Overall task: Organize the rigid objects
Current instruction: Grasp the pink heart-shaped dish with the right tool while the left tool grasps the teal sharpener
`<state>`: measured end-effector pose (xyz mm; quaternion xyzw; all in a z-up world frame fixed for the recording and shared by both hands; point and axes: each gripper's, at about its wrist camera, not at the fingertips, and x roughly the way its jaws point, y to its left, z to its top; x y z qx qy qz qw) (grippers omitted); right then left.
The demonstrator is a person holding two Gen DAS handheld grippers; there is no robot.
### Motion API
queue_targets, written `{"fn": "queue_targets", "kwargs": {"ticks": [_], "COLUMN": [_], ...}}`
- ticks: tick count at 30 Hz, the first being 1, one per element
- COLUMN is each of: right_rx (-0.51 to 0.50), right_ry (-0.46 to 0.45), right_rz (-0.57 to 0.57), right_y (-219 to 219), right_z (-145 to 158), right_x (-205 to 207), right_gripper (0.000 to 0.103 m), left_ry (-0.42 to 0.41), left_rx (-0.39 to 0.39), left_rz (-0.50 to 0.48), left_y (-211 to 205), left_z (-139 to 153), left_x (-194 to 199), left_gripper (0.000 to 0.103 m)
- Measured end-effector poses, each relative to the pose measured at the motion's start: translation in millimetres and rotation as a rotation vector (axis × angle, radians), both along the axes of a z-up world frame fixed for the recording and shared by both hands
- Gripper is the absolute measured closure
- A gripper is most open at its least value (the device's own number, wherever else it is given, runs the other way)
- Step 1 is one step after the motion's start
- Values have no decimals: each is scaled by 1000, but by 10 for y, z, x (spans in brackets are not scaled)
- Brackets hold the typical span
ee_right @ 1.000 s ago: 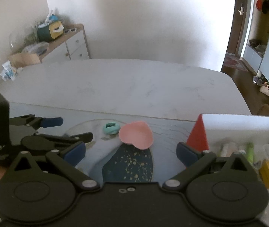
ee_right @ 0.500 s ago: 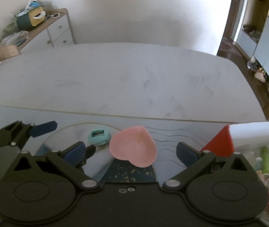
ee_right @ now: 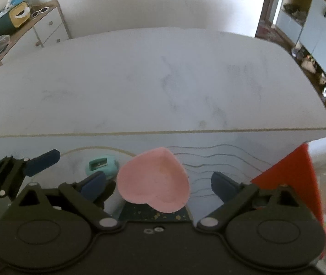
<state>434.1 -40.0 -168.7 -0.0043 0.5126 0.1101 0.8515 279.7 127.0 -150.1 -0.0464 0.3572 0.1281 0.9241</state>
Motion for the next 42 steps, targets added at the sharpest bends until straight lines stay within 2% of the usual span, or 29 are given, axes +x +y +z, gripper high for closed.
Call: {"fn": "queue_targets", "kwargs": {"ticks": [6,11,15,18,21,24,27,30,33,36,42], "right_rx": [11,1,21,35,54,32,20,21,11,23,43], "right_ry": [22,45,58,70,90,80,68,63,49,39,6], "right_rz": [-17,-44,-64,-67,-65,-60,-51,-48,-37,-34,-24], "right_y": [11,-3,-29,-27,-19,14,18,-6,-11,-44,-97], "right_z": [-64,-113,-140,-150,-161,-162,-143,-138,-146,-149,-155], "right_x": [68,129,170,193,208,188,176,165,133,100,-19], "right_gripper": [6,11,11,16,29,32,42,51,69,82,94], "left_ry": [-3,7,7,4,1,0,3,5,10,14,17], "left_rx": [13,16,24,34,44,47,51,62,59,55,58], "left_rz": [-5,-28,-35,-41,-45,-46,-47,-43,-33,-26,-18], "left_y": [-3,-27,-31,-36,-52,-41,-24,-15,-7,0,-6], "left_z": [-37,-65,-84,-93,-93,-82,-70,-59,-45,-20,26], "left_x": [33,68,88,86,77,66,38,-13,-44,-70,-139], "left_gripper": [21,38,40,45,54,64,71,72,72,72,72]}}
